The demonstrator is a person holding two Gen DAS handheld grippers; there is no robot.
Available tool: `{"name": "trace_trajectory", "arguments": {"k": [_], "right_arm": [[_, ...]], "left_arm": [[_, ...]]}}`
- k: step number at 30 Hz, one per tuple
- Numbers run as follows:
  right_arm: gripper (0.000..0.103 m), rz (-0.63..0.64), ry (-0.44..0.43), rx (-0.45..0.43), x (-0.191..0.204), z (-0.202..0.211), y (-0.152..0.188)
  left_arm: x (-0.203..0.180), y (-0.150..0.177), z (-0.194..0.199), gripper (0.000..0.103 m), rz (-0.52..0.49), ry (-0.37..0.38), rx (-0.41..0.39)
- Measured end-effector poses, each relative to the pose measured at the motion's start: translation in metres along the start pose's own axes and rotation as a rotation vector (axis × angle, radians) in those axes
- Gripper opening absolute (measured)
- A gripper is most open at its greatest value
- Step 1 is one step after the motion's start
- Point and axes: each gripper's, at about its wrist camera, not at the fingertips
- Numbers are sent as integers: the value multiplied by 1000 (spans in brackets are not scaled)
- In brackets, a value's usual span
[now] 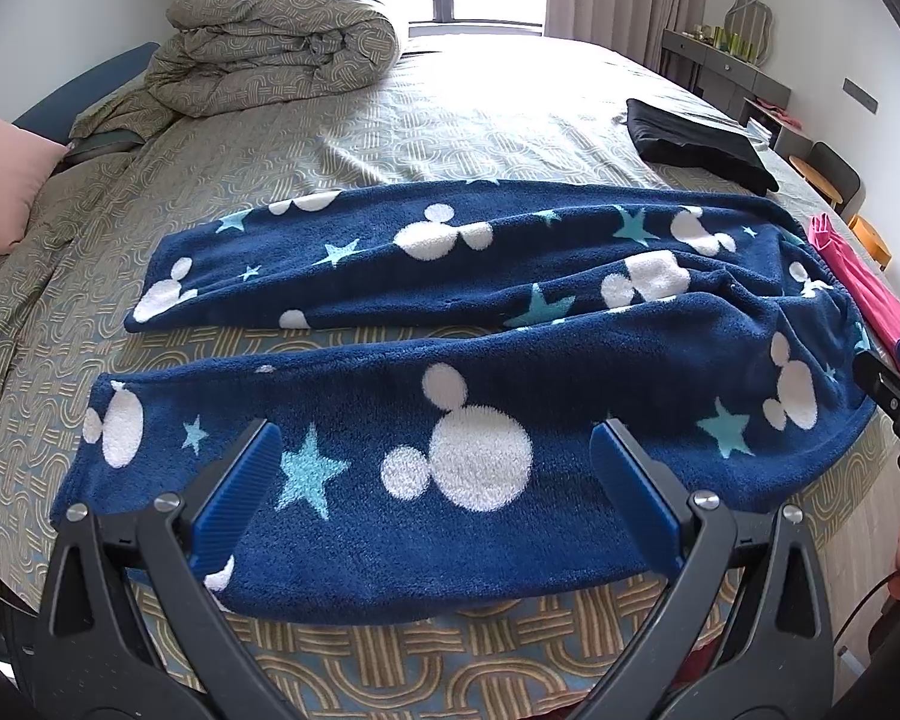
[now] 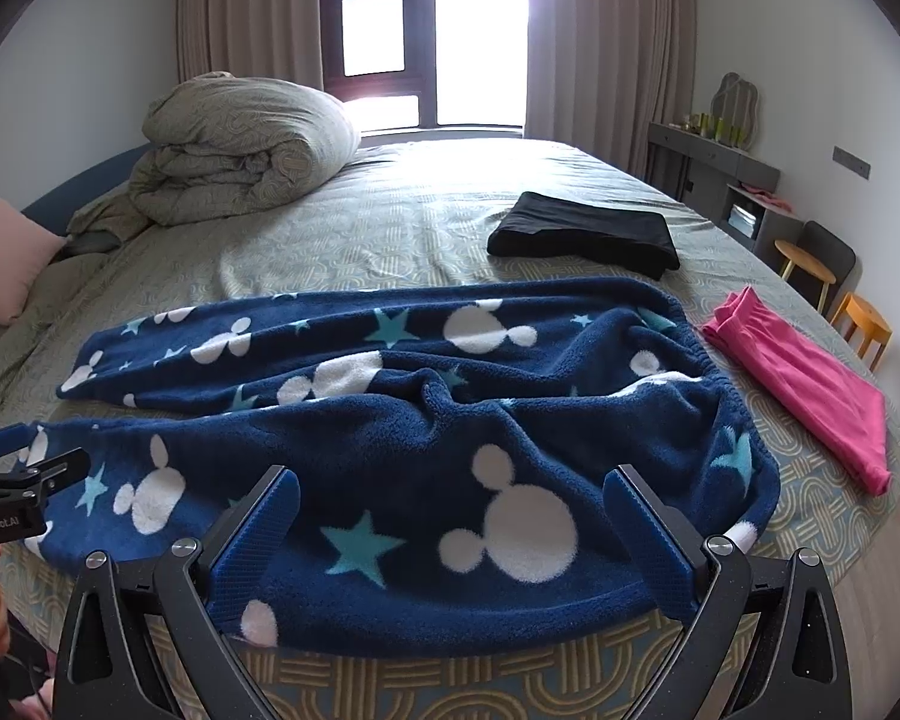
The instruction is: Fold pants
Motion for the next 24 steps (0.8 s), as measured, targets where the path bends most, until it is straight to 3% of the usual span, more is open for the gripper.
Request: {"name": "trace_trajectory", "arguments": {"k": [24], "right_arm": [[102, 10, 0, -1, 5, 4, 4]], "left_arm": [[10, 5, 1, 102, 26, -8, -5]]}}
Point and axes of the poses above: each gripper's, at about its wrist camera, not at the fingertips, and z roughly against the way its jaws point, x to its left, y to its underside, and after that the axes turned 4 degrees about z, right-handed
